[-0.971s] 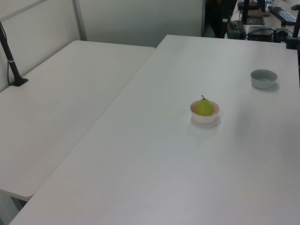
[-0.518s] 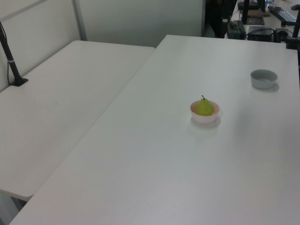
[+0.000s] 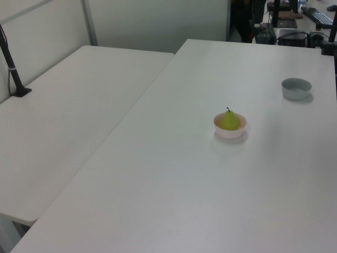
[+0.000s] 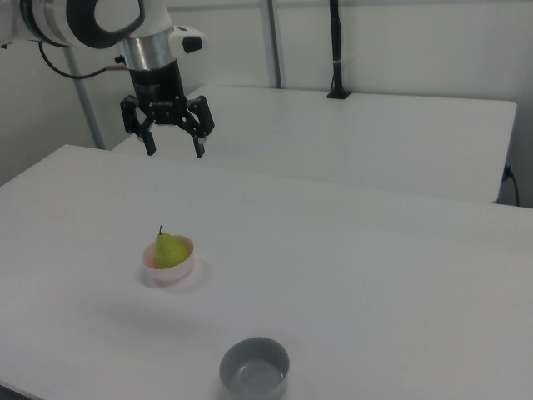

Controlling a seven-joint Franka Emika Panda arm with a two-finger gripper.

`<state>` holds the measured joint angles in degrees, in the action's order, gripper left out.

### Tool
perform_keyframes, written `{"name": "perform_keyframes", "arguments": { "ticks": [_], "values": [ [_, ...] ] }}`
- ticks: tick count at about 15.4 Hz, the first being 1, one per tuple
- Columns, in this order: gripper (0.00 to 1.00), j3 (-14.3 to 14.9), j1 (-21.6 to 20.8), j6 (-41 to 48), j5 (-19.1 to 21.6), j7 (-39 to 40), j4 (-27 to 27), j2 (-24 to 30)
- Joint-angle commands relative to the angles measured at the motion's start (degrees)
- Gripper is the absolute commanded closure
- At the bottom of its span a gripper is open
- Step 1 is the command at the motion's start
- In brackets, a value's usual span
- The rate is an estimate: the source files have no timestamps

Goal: Pick up a pear from the bowl

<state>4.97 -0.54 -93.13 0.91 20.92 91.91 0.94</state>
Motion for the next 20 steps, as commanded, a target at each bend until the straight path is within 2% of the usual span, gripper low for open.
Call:
{"name": "perform_keyframes", "arguments": {
  "ticks": [1,3,6,9,14,17,20],
  "values": [
    [0.0,-0.1,-0.7,2.0,-0.3,10.7,2.0,0.8],
    [0.0,-0.9,-1.0,2.2,-0.5,10.8,2.1,0.7],
    [0.0,-2.9,-1.0,1.0,-0.1,5.5,5.0,0.8],
    [0.0,-5.3,-1.0,-4.2,0.2,1.4,8.7,0.8],
    [0.0,-8.9,-1.1,-15.4,1.5,-10.9,15.2,-0.2],
    [0.0,-10.7,-1.1,-21.6,1.0,-19.0,17.2,-2.9],
    [0.0,-11.0,-2.5,-21.7,-0.5,-19.5,17.2,-6.0]
  ]
}}
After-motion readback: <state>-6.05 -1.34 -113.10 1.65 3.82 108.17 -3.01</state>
